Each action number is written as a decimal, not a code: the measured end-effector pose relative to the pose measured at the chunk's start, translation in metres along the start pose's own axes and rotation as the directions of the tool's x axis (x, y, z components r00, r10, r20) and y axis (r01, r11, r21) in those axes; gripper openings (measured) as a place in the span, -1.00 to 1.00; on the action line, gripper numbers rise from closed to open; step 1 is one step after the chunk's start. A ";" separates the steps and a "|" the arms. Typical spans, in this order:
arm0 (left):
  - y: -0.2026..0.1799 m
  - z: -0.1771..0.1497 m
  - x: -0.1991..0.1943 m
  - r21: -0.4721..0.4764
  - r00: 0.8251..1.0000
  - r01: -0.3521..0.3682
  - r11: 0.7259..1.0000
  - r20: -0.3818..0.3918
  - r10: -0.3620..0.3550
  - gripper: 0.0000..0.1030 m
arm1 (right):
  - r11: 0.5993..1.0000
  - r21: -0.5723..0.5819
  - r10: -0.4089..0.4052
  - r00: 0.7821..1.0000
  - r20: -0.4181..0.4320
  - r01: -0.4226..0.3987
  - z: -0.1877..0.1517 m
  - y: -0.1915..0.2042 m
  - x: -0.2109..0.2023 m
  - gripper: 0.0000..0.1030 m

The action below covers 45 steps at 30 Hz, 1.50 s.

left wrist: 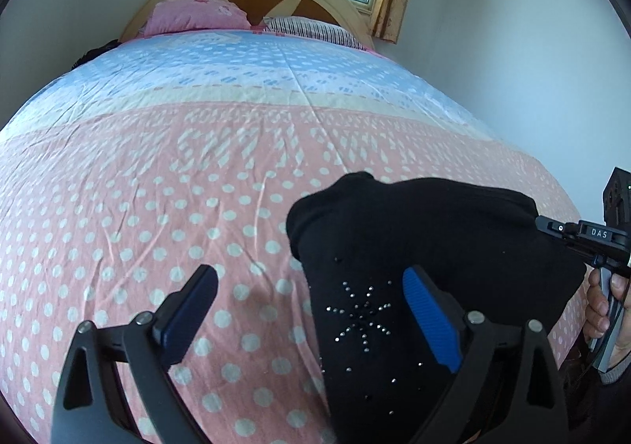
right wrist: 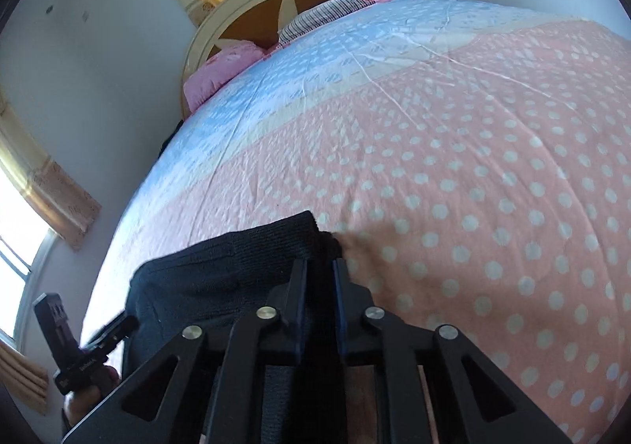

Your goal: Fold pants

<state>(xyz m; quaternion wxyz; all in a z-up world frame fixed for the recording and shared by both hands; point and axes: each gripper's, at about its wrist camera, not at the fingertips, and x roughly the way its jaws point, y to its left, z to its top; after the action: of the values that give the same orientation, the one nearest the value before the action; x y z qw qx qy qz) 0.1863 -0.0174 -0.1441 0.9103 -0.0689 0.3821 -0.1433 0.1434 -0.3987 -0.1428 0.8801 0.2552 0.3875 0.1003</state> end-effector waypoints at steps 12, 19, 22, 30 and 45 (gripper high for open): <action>-0.001 0.001 0.008 -0.051 0.994 0.101 0.994 -0.042 -0.103 0.89 | 0.998 0.022 0.059 0.996 -0.065 -0.058 -0.010 -0.007 -0.007 -0.09; -0.009 0.006 0.018 -0.001 0.994 0.090 0.996 -0.069 -0.090 0.86 | 0.995 0.034 0.099 0.991 -0.093 -0.096 -0.014 -0.010 -0.003 -0.13; -0.011 0.005 0.017 0.012 0.993 0.097 0.995 -0.069 -0.096 0.72 | 0.992 0.014 0.128 0.984 -0.122 -0.127 -0.019 -0.003 0.001 -0.20; -0.016 0.003 0.018 0.043 0.991 0.117 0.992 -0.074 -0.114 0.33 | 0.992 0.016 0.127 0.985 -0.113 -0.126 -0.022 -0.004 0.002 -0.28; -0.021 0.003 0.014 0.091 0.991 0.126 0.988 -0.049 -0.122 -0.50 | 0.991 -0.115 0.059 0.998 -0.033 -0.063 -0.031 0.021 -0.008 -0.48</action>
<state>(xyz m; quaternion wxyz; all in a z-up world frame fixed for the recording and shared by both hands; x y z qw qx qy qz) 0.1934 -0.0418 -0.1469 0.8933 -0.0466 0.3896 -0.2191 0.1158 -0.3720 -0.1447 0.8841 0.2139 0.3861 0.1534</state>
